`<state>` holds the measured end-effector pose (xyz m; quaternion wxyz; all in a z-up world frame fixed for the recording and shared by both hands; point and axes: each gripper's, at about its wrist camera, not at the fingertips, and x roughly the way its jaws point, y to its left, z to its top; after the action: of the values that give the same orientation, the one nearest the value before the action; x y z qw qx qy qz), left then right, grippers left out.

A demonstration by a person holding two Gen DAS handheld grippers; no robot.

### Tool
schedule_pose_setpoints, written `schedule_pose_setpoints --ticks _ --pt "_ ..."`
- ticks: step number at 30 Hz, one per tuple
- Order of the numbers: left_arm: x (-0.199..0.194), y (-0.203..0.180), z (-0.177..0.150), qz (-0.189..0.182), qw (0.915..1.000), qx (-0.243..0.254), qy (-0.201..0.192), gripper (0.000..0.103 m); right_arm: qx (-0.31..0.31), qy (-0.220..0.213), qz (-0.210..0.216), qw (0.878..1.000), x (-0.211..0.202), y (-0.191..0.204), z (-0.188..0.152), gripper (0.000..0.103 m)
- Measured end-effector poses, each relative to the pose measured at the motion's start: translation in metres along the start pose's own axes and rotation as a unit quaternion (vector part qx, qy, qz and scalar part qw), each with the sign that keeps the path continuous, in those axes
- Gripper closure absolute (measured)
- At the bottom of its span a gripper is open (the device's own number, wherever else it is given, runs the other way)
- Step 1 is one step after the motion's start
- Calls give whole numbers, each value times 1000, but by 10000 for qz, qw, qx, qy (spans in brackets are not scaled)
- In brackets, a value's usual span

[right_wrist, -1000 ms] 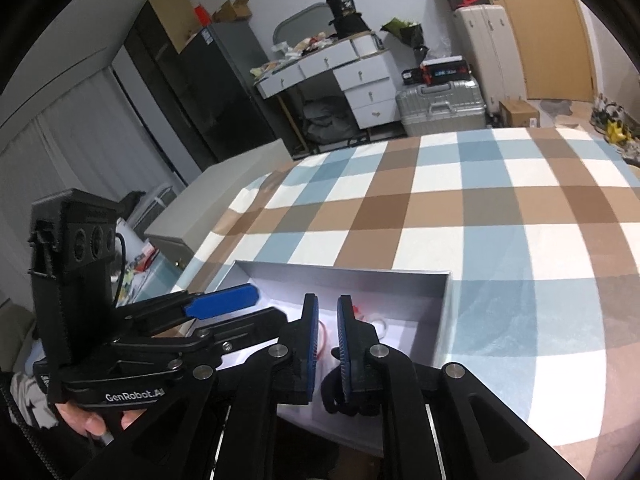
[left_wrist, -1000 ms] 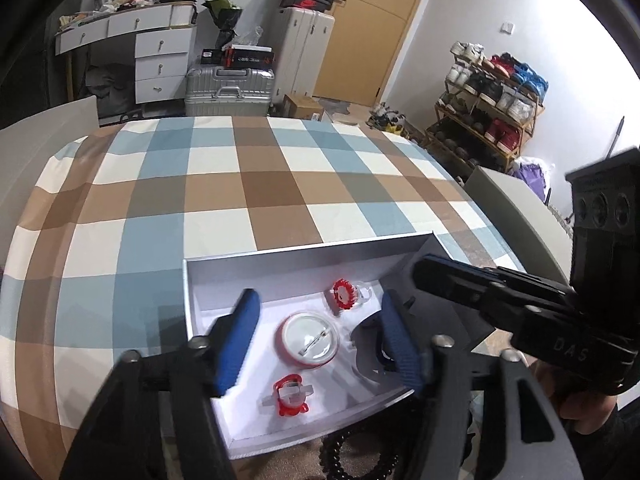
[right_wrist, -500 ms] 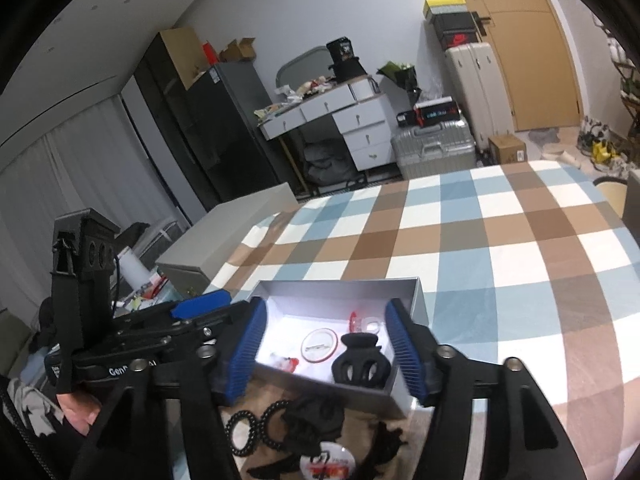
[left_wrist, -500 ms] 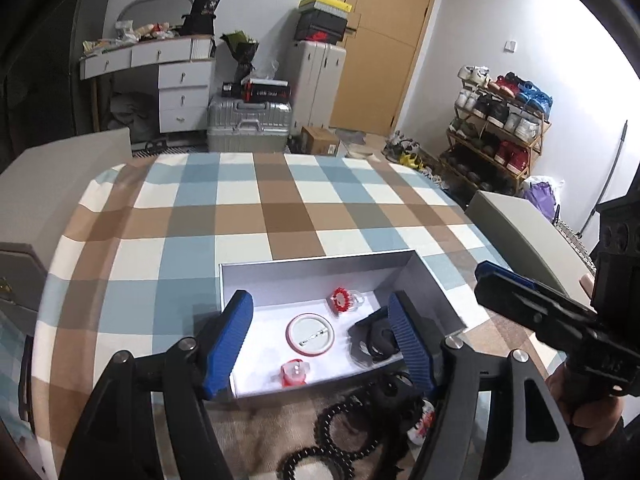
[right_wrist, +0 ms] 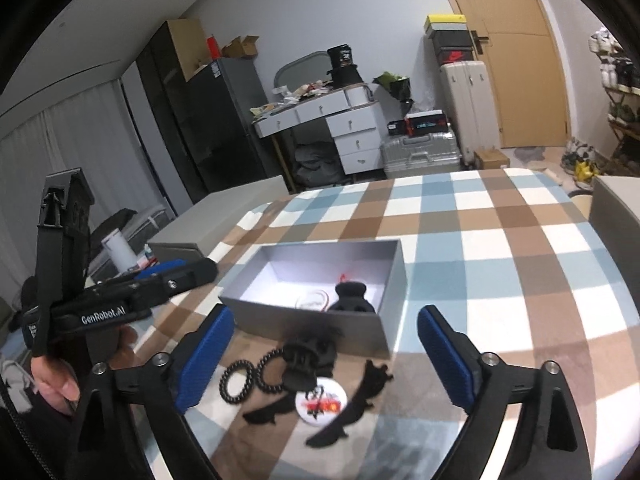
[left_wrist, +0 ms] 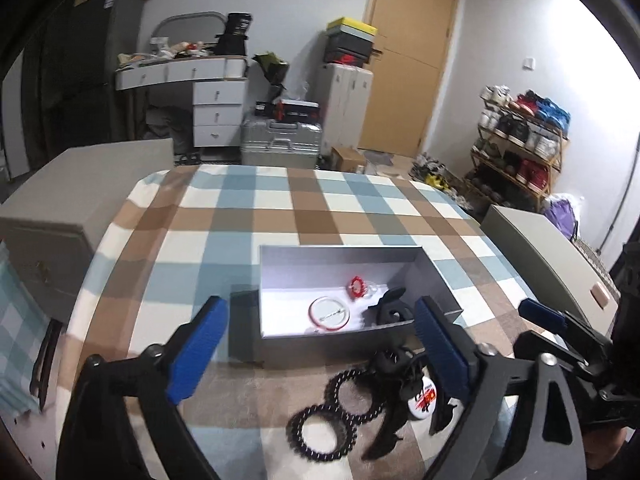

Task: Organize jewelry
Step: 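Withdraw both grippers from the box back toward the jewelry pile, then grasp the black claw clip with the right gripper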

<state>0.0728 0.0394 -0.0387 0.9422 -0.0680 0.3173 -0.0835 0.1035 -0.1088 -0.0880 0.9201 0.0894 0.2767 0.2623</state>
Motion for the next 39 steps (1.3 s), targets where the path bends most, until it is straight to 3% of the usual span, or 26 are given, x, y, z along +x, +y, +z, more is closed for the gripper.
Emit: schedule_pose_setpoints --ticks 4,9,13,17,28,39 --pt "-5 1 -17 184 9998 2 15 2 85 93 36 9999 -3 0 -14 7" --pt "-7 1 -46 485 9988 62 44 2 25 82 218 9997 -2 7 -30 7" --pt "-4 2 -67 653 9972 200 309 2 91 336 326 9989 8 10 -36 7" --pt "-12 12 -74 803 9966 41 200 2 318 559 305 9975 24 9 -37 7" --pt "-11 28 -75 674 9969 -381 148 2 542 958 401 9931 61 9 -28 10" --pt "-13 27 -78 524 9974 -493 73 2 577 1346 293 9888 89 7 -27 32"
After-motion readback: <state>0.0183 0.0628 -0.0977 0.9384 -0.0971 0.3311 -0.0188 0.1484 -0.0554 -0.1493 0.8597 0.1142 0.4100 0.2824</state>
